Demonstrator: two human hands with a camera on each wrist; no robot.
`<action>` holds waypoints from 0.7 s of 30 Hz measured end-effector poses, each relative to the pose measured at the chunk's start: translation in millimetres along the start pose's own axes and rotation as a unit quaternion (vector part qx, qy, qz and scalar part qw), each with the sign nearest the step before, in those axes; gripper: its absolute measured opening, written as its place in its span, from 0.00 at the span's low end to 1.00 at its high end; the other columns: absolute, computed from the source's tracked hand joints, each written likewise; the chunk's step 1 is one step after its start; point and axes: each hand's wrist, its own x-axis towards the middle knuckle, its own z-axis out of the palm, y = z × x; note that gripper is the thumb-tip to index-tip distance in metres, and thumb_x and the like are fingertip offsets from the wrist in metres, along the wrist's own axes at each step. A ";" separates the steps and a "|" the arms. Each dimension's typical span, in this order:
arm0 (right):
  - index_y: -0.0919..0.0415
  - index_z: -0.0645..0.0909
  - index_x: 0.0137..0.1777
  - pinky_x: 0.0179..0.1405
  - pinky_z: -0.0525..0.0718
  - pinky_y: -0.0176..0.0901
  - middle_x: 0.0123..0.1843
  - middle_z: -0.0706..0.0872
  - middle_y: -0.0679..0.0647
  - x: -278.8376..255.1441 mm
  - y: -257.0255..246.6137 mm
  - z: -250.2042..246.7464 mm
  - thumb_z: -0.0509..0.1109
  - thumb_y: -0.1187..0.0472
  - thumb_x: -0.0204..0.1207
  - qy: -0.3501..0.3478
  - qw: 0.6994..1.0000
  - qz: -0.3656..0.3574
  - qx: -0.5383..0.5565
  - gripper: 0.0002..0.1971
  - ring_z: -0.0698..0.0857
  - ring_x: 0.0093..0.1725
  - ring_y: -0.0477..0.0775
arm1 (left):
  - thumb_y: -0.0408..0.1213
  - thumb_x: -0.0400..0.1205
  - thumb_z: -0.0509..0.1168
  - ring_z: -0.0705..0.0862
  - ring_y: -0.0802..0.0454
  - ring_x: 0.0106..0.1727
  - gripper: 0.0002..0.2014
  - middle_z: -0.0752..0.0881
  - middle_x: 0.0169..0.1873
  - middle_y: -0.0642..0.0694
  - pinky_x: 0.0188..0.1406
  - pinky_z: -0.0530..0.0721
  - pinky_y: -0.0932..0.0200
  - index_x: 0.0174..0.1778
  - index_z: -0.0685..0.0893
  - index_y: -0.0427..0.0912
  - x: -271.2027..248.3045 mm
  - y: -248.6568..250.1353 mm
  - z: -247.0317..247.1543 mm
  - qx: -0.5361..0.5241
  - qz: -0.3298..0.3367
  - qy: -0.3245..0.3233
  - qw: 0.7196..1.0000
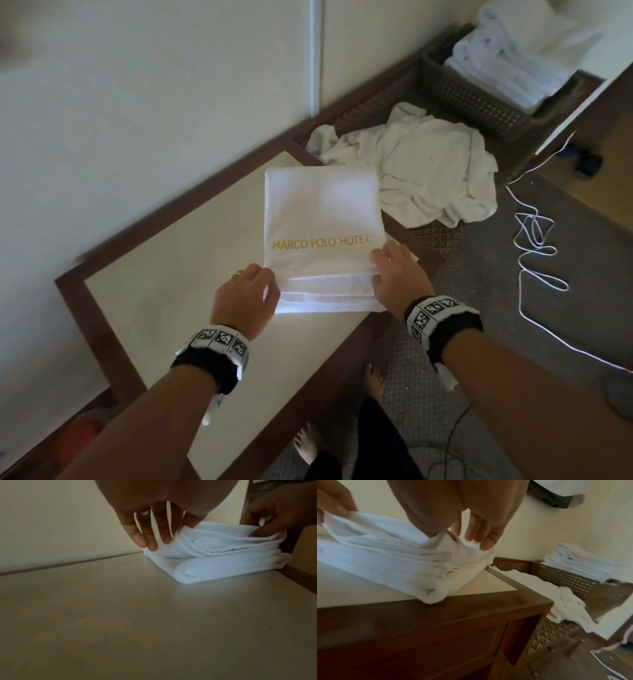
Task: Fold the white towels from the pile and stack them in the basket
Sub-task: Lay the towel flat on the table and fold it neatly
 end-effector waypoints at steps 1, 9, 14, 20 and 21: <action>0.66 0.79 0.46 0.32 0.87 0.52 0.45 0.80 0.62 -4.2 3.8 -0.9 0.64 0.65 0.67 0.004 1.000 -0.001 0.002 0.08 0.81 0.43 0.64 | 0.42 0.80 0.56 0.84 0.41 0.34 0.13 0.86 0.39 0.46 0.26 0.84 0.51 0.42 0.85 0.43 -6.5 -4.1 0.2 -0.016 0.003 0.021 1.000; 0.62 0.77 0.43 0.33 0.88 0.55 0.45 0.80 0.60 -27.2 4.1 0.4 0.72 0.72 0.65 -0.110 0.992 -0.052 -0.039 0.10 0.81 0.41 0.62 | 0.47 0.78 0.62 0.87 0.39 0.44 0.16 0.86 0.54 0.44 0.34 0.86 0.49 0.58 0.85 0.45 -11.3 -0.9 16.0 0.082 0.088 -0.026 0.992; 0.63 0.76 0.42 0.43 0.86 0.51 0.49 0.79 0.62 -23.8 -3.6 -6.6 0.57 0.69 0.70 -0.058 0.992 -0.108 -0.038 0.07 0.79 0.46 0.62 | 0.37 0.81 0.59 0.83 0.39 0.40 0.11 0.85 0.46 0.42 0.34 0.83 0.48 0.49 0.86 0.40 -4.3 -11.0 7.0 0.045 0.139 0.036 0.989; 0.58 0.78 0.53 0.51 0.84 0.53 0.58 0.79 0.56 -47.6 -3.1 -6.2 0.67 0.45 0.74 -0.165 0.974 -0.146 -0.059 0.17 0.78 0.56 0.58 | 0.49 0.80 0.63 0.85 0.40 0.43 0.15 0.85 0.53 0.43 0.40 0.85 0.47 0.54 0.85 0.44 -43.6 -34.9 11.4 0.105 0.222 -0.052 0.968; 0.57 0.77 0.53 0.49 0.84 0.54 0.57 0.80 0.55 -48.0 -2.6 -5.2 0.70 0.45 0.73 -0.161 0.973 -0.149 -0.071 0.17 0.78 0.55 0.58 | 0.49 0.79 0.63 0.85 0.39 0.42 0.14 0.84 0.52 0.43 0.39 0.85 0.47 0.54 0.84 0.45 -42.7 -34.0 12.5 0.105 0.218 -0.058 0.968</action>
